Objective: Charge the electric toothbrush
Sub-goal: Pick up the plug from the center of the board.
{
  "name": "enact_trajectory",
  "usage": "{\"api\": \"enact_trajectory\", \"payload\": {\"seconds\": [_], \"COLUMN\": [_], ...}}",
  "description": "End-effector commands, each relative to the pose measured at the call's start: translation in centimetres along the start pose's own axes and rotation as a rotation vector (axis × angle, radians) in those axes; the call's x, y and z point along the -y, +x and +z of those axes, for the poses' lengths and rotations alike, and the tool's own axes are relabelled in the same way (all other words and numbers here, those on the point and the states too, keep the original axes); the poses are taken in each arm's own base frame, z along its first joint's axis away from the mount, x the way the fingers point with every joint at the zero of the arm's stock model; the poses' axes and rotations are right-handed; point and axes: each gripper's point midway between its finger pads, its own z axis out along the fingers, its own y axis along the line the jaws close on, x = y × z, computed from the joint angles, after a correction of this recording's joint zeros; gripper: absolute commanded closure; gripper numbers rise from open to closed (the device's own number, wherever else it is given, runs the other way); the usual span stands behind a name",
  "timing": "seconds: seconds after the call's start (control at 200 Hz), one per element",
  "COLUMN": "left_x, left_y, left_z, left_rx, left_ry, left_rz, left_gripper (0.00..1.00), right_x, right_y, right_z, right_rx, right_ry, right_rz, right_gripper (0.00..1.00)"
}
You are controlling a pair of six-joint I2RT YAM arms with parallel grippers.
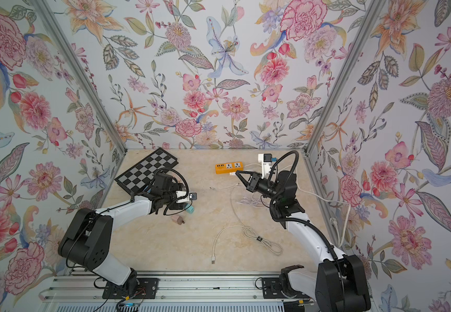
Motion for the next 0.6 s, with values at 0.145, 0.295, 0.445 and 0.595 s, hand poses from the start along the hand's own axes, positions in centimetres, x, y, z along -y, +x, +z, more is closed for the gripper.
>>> {"api": "enact_trajectory", "payload": {"seconds": [0.145, 0.295, 0.445, 0.595], "left_x": [3.3, 1.9, 0.1, 2.6], "left_y": [-1.1, -1.4, -2.0, -2.7], "left_z": [1.9, 0.1, -1.8, -2.3], "left_rx": [0.051, 0.073, 0.123, 0.128], "left_ry": [0.183, 0.137, 0.075, 0.150], "left_rz": [0.029, 0.022, -0.004, 0.002], "left_gripper": [0.25, 0.24, 0.22, 0.22], "right_x": [-1.3, -1.1, -1.0, -1.1], "right_y": [-1.3, -1.2, -1.0, -0.8], "right_z": [-0.2, -0.2, -0.1, -0.4], "right_rx": [0.011, 0.010, 0.002, -0.001], "right_ry": [-0.010, -0.007, -0.008, -0.007], "right_rz": [-0.051, -0.046, -0.042, -0.047], "right_gripper": [0.93, 0.93, 0.93, 0.93]}}
